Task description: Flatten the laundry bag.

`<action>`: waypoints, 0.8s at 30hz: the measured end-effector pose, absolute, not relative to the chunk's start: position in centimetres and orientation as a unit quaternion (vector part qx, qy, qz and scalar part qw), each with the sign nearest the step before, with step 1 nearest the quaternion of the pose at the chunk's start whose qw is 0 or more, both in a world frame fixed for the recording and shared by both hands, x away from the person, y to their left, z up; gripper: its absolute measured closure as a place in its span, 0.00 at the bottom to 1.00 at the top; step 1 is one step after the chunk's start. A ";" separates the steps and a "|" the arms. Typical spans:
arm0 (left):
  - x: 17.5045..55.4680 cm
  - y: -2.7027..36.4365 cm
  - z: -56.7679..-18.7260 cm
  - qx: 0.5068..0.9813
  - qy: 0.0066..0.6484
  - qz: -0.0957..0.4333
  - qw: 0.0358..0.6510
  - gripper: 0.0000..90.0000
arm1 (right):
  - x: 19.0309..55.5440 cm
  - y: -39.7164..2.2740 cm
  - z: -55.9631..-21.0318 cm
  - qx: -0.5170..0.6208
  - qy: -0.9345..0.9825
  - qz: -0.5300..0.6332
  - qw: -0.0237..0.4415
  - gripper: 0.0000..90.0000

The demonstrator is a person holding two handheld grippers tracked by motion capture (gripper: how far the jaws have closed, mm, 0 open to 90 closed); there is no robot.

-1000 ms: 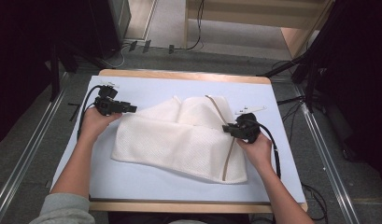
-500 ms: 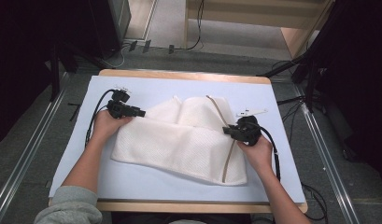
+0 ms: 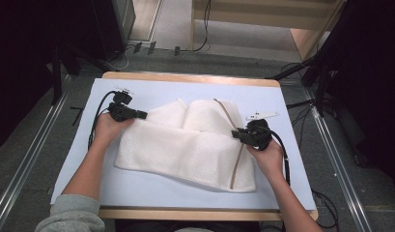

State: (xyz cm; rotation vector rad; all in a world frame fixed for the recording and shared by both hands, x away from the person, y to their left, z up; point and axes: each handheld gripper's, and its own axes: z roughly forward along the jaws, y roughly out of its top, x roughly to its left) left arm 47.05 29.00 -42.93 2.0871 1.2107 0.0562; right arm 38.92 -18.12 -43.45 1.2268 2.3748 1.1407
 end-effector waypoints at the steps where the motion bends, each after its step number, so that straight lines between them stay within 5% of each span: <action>1: 47.1 29.0 -42.9 0.808 0.469 0.022 0.356 0.99 | 38.9 -18.1 -43.4 0.420 0.811 0.390 0.117 0.88; 24: 44.1 34.8 -40.7 0.746 0.526 0.072 0.403 0.99 | 39.5 -15.7 -42.9 0.407 0.818 0.387 0.123 0.85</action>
